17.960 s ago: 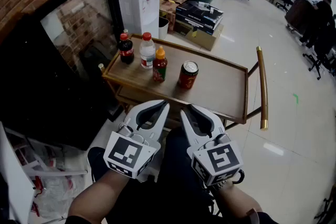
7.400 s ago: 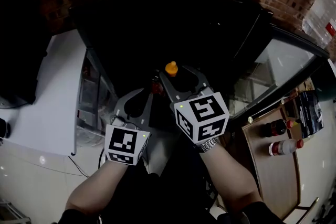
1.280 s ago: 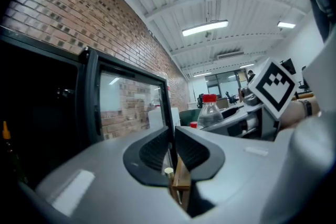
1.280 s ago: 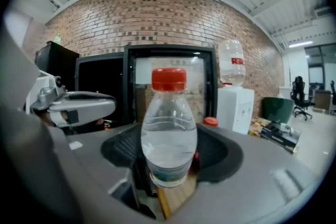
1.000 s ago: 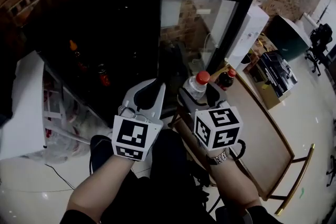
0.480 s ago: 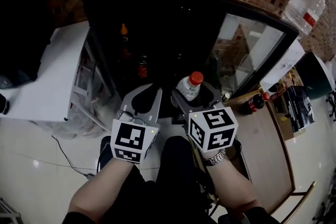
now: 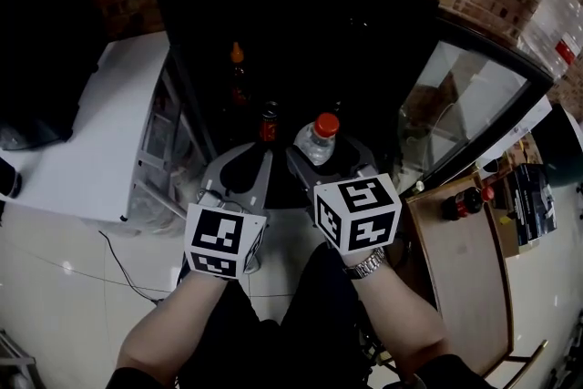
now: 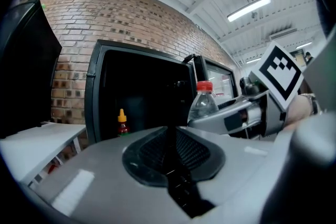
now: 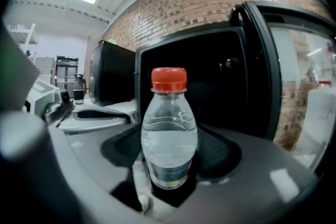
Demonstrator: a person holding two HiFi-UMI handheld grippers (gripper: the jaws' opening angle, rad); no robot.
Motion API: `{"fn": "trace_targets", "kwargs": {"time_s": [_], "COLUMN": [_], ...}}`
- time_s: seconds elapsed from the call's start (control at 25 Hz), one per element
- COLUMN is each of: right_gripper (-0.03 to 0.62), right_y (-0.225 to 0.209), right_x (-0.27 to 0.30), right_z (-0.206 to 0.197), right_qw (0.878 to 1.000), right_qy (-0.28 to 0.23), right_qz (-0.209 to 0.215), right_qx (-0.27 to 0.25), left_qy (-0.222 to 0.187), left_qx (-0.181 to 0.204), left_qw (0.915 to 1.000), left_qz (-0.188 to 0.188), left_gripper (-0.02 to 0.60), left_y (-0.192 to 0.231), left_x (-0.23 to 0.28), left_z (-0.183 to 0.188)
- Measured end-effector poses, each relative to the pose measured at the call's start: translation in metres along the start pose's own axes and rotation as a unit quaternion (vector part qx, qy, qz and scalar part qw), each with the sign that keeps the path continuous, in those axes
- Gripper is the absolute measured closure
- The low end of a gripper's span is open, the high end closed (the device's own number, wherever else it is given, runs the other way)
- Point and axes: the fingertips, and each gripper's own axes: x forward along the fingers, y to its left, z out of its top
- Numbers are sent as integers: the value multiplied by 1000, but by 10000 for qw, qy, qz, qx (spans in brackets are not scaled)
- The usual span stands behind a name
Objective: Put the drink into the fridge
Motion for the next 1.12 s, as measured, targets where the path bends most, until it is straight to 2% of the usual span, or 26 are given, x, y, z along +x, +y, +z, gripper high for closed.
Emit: {"fn": "trace_targets", "kwargs": {"time_s": [0.2, 0.6, 1.12], "right_gripper": [290, 290, 290], "right_y": [-4, -15, -46], "right_x": [32, 101, 186], "right_z": [-2, 5, 13], "right_qw": [9999, 9998, 9995], "right_qy": [101, 181, 296], "right_qz": [76, 50, -111], "right_qx": [-42, -71, 54], "left_qy": [73, 114, 182], "left_qx": [-46, 31, 93], "left_qw": [9999, 9999, 9997], "left_qz": [138, 88, -148], "left_gripper": [548, 549, 549], "left_y": [17, 49, 86], "left_x": [7, 32, 86], "left_z": [-7, -13, -18]}}
